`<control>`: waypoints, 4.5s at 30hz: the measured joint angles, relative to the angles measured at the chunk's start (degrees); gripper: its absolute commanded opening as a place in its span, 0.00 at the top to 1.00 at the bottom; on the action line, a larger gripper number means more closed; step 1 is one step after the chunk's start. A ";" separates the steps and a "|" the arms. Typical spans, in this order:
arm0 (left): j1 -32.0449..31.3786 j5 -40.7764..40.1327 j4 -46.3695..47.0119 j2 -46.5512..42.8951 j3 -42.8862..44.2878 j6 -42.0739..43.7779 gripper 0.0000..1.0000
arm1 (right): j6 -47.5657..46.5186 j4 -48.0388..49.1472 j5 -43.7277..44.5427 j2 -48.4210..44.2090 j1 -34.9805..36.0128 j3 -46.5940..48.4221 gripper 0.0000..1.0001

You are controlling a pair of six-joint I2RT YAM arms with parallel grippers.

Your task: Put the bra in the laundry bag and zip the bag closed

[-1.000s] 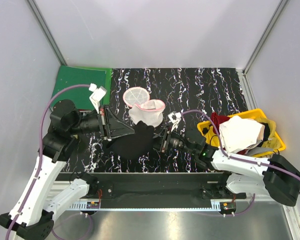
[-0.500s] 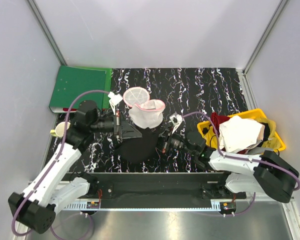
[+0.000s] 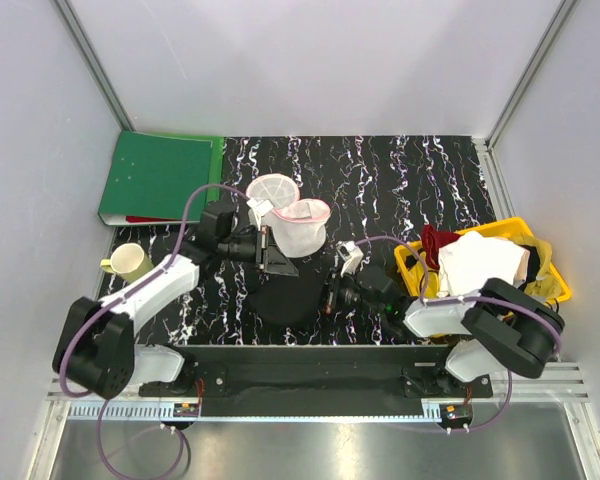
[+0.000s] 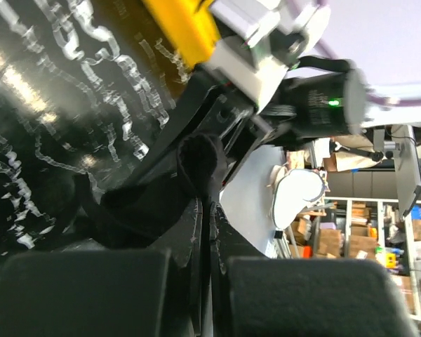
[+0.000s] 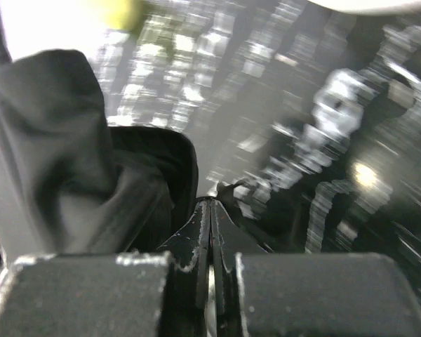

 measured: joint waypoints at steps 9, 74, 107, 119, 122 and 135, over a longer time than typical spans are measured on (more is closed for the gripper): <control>-0.50 -1.99 3.39 6.99 -1.29 1.79 1.00 | 6.62 -42.49 16.28 -17.44 -1.05 7.78 0.59; -4.28 -19.69 0.42 2.21 -4.79 3.63 0.37 | 18.73 17.64 -10.21 16.22 -1.68 -3.72 1.00; 4.76 -45.86 -28.04 32.28 40.68 -13.70 0.50 | -20.98 -61.35 12.70 11.13 -25.83 67.01 1.00; 4.11 -47.93 -26.86 31.98 39.08 -8.74 0.80 | -5.33 -57.11 -3.32 27.98 -25.73 72.63 1.00; 4.07 -48.04 -26.62 31.91 37.83 -8.07 0.86 | -2.45 -55.12 -5.11 29.07 -25.40 71.54 1.00; 4.02 -48.02 -22.99 30.75 34.88 -6.12 0.97 | 9.92 -50.73 -9.27 30.27 -24.50 68.61 1.00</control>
